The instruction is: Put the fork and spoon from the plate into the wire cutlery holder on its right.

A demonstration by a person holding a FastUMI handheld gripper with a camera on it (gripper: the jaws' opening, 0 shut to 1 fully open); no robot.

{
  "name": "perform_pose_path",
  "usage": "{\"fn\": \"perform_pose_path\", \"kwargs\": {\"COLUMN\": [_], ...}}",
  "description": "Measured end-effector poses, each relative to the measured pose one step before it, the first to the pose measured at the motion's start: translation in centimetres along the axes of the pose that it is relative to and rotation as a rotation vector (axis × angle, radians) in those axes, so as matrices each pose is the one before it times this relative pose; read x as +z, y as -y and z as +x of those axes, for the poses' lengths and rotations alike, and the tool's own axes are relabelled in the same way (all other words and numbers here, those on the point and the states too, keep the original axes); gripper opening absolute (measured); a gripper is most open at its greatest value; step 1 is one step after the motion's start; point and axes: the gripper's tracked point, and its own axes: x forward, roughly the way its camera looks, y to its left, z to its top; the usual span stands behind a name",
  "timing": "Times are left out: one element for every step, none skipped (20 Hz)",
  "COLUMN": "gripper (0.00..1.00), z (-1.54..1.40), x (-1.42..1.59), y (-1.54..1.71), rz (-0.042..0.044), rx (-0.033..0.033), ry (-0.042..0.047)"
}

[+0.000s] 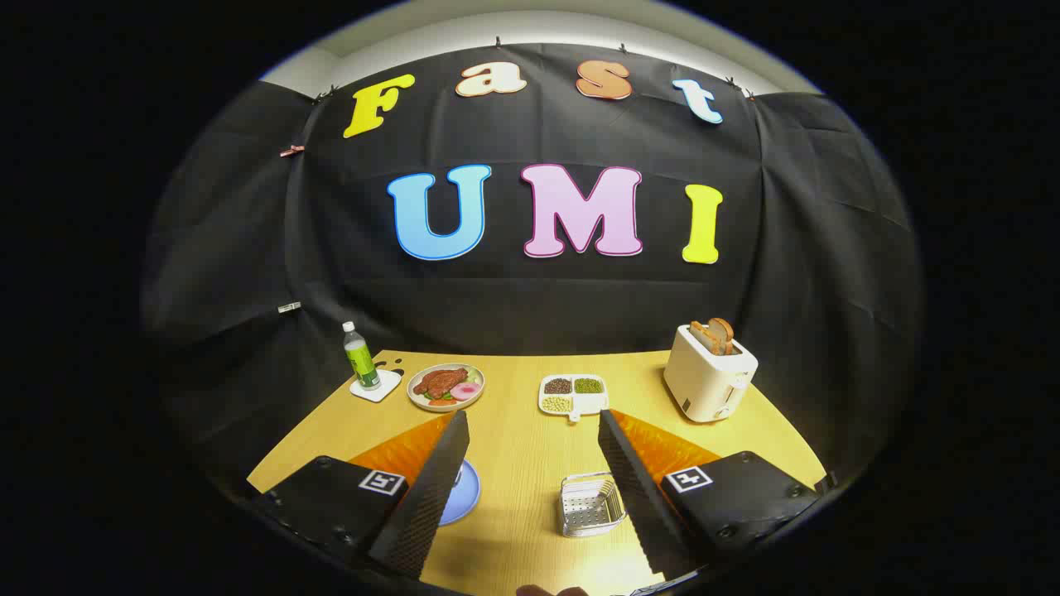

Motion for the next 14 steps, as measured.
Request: {"fn": "perform_pose_path", "kwargs": {"gripper": [0.98,0.98,0.98,0.98,0.98,0.98,0.98,0.98,0.98,0.98,0.98,0.98,0.98,0.98], "z": [-0.056,-0.052,-0.045,-0.075,-0.021,0.005,-0.068,-0.077,-0.007,-0.093,-0.034,-0.045,-0.009,-0.026], "x": [-0.070,-0.131,-0.220,-0.123,-0.146,-0.106,-0.172,-0.108,0.016,-0.020,-0.195,-0.151,-0.160,-0.194], "y": [-0.162,-0.135,-0.169,-0.225,-0.210,-0.174,-0.179,-0.116,-0.050,-0.050,-0.074,-0.036,0.028,-0.056], "rz": [-0.00019,0.00025,-0.00051,-0.00052,-0.00147,-0.00239,-0.00249,-0.00149,-0.00144,-0.00161,-0.00241,-0.00180,-0.00010,0.00082], "rx": [0.00421,0.00508,0.00544,0.00580,0.00727,0.00670,0.00565,0.00558,0.00267,0.00333,0.00295,0.00244,0.00118,0.00237], "ry": [-0.00331,-0.00401,-0.00480,-0.00349,-0.00467,-0.00453,-0.00499,-0.00302,-0.00203,-0.00218,-0.00408,-0.00437,-0.00560,-0.00763]}}
